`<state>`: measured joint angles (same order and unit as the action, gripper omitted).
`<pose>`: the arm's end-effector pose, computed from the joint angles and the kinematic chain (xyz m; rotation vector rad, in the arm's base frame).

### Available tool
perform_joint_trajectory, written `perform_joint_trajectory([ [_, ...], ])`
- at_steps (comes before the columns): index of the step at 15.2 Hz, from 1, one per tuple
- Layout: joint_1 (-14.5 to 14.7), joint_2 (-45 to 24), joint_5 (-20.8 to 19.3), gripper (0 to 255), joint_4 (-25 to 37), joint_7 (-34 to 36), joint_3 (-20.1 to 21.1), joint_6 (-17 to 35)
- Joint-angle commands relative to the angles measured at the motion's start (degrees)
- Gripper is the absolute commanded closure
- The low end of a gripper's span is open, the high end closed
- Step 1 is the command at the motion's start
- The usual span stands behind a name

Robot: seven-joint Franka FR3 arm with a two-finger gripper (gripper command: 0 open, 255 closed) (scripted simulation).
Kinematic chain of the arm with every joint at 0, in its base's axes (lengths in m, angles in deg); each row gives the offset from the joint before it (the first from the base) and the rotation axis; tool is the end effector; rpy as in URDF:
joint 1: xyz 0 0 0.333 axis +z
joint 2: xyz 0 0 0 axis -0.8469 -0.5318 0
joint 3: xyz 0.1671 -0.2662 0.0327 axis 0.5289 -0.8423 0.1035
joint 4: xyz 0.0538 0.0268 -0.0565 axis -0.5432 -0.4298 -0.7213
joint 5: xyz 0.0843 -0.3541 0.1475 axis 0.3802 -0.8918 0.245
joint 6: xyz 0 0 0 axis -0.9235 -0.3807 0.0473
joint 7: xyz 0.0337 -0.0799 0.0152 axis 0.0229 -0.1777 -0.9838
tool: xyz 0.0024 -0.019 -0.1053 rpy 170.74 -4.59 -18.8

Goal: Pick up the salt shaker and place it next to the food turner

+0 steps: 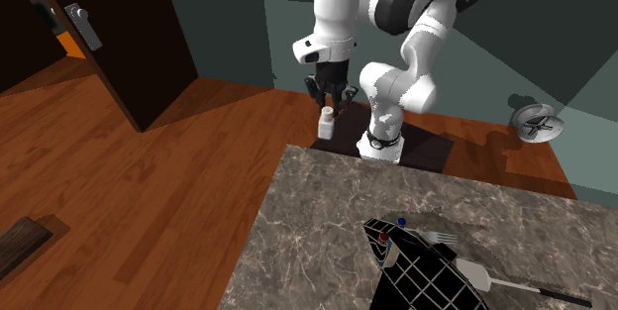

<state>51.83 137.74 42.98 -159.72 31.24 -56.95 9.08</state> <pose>0.2589 -0.1007 0.5316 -3.1312 -0.1436 -0.0174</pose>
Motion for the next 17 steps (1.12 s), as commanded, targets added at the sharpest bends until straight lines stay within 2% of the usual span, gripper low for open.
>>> perform_joint_trajectory([
  [1, 0.8, 1.4, 1.7, 255, -0.7, 2.2, 2.3, -0.9],
  [9, 5.9, 4.9, 11.5, 255, -2.5, 13.4, 14.2, -2.6],
  [17, 10.7, 2.5, 21.2, 255, 0.2, 24.8, 26.2, -2.0],
])
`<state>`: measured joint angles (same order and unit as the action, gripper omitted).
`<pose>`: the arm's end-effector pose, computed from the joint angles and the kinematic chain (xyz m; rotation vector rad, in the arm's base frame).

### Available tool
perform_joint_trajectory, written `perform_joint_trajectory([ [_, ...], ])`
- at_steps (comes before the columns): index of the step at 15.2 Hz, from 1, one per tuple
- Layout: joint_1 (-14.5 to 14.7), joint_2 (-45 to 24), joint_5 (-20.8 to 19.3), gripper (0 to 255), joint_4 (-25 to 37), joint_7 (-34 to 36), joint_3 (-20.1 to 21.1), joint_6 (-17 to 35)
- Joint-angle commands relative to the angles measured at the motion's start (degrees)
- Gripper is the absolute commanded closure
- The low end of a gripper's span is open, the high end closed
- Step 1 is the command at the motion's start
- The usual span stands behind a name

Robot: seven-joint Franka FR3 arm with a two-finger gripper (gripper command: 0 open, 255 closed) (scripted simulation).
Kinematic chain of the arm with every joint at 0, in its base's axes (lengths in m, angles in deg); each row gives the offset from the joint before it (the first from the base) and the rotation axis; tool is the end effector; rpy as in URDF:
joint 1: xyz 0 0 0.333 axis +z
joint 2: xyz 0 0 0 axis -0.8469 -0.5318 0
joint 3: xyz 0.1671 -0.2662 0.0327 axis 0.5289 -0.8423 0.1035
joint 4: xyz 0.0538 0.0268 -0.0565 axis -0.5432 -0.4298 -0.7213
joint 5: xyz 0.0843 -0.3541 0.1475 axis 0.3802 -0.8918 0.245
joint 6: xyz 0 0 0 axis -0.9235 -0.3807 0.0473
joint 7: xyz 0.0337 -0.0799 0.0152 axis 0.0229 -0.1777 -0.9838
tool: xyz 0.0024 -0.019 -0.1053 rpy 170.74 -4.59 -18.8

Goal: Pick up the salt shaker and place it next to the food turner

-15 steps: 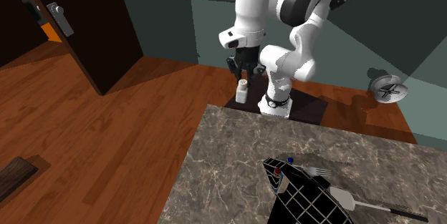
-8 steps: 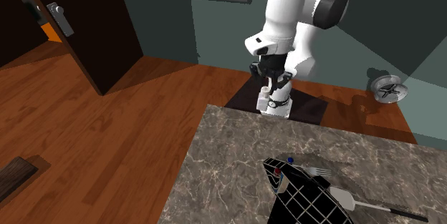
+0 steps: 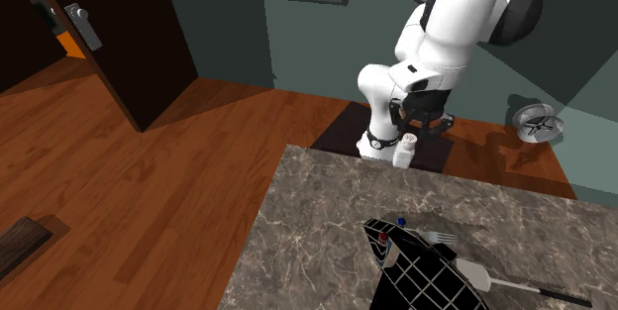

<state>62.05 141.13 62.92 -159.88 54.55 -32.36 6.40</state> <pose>0.2393 0.1168 0.5369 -3.1324 -0.1445 -0.0181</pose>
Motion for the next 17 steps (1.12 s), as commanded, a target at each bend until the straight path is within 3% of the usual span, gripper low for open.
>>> perform_joint_trajectory([
  [1, 0.9, -1.5, 2.4, 255, 0.9, 2.8, 3.1, 1.0],
  [10, 2.4, -10.6, 10.1, 255, 9.8, 15.3, 16.9, 4.1],
  [17, 3.0, -10.5, 11.7, 255, 4.6, 14.9, 18.7, 9.2],
])
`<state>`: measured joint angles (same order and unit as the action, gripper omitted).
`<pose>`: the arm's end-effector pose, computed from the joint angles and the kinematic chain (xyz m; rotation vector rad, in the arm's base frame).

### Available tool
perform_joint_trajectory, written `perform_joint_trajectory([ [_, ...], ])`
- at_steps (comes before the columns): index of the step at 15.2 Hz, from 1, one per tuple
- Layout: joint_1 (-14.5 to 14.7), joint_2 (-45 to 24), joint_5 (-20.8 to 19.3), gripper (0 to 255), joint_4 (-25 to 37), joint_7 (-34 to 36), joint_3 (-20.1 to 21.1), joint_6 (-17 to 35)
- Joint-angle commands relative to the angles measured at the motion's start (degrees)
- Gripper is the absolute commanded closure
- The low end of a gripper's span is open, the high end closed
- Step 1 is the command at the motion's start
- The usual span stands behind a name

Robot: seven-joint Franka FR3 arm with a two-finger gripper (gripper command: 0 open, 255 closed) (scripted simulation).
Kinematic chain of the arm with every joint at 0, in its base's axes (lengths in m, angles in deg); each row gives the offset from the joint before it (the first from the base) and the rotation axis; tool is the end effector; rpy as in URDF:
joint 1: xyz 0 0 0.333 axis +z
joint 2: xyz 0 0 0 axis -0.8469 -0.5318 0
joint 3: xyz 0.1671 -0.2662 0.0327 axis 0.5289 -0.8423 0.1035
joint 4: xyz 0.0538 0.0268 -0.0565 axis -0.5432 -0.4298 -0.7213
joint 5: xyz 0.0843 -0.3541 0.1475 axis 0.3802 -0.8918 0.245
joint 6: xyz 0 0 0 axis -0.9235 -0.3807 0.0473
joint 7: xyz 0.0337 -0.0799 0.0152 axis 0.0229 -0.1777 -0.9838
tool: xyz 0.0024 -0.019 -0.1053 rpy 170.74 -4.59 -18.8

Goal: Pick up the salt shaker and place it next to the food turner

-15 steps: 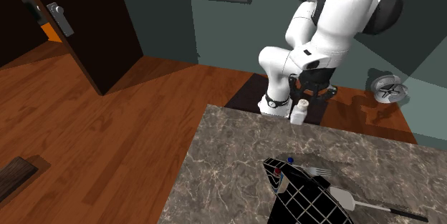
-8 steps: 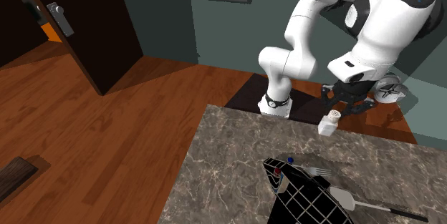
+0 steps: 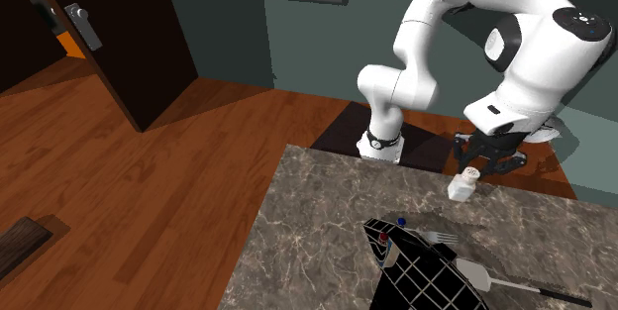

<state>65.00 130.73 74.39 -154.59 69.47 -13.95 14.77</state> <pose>0.2290 0.2656 0.5036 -3.1312 -0.1432 -0.0166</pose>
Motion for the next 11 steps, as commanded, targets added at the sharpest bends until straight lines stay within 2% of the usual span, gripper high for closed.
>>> perform_joint_trajectory([
  [1, 0.1, -0.1, 0.5, 255, -1.4, -0.1, 0.6, 1.6],
  [11, 0.8, -1.4, 3.1, 255, -7.9, -0.6, 3.8, 9.4],
])
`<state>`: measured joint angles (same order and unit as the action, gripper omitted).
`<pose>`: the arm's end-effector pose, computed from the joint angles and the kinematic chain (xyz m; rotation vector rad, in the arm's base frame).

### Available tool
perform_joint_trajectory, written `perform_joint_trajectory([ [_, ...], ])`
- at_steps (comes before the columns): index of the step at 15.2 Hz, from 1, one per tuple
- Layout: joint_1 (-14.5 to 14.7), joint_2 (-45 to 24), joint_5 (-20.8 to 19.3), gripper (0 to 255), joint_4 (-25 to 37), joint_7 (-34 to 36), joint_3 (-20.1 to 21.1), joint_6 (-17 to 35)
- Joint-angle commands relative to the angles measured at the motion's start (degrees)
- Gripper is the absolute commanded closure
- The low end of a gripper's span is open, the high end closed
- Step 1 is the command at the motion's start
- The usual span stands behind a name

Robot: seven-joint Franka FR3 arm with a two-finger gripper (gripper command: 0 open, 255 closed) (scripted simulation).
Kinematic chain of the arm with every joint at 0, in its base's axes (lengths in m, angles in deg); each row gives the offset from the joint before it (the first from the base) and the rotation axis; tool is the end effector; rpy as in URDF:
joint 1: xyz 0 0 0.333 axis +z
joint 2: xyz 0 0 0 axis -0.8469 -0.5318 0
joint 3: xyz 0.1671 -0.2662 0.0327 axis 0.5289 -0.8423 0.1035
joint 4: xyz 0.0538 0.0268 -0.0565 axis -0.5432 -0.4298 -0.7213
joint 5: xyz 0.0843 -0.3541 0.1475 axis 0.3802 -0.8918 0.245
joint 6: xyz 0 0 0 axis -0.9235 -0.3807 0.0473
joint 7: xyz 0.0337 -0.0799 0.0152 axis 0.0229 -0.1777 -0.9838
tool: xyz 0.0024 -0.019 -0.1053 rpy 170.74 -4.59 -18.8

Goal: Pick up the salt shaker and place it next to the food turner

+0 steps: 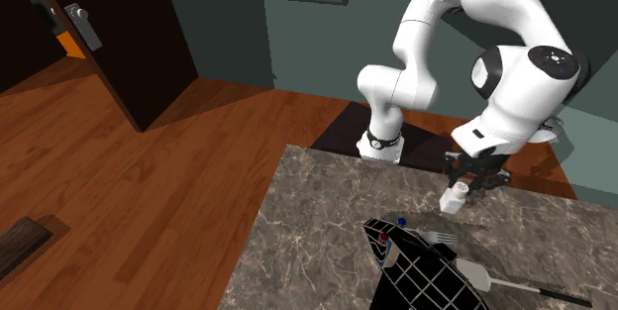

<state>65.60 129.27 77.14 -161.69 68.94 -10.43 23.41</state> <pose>0.2303 0.2664 0.4456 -3.1313 -0.1433 -0.0163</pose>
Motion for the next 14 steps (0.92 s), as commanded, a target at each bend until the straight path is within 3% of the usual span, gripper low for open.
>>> perform_joint_trajectory([
  [1, 0.2, -0.2, 0.6, 255, -1.4, -0.1, 0.7, 1.6],
  [11, 0.4, -4.0, 3.6, 255, -6.9, -0.5, 4.9, 10.9],
  [14, 0.4, -4.0, 3.6, 255, -6.9, -0.5, 4.9, 10.9],
])
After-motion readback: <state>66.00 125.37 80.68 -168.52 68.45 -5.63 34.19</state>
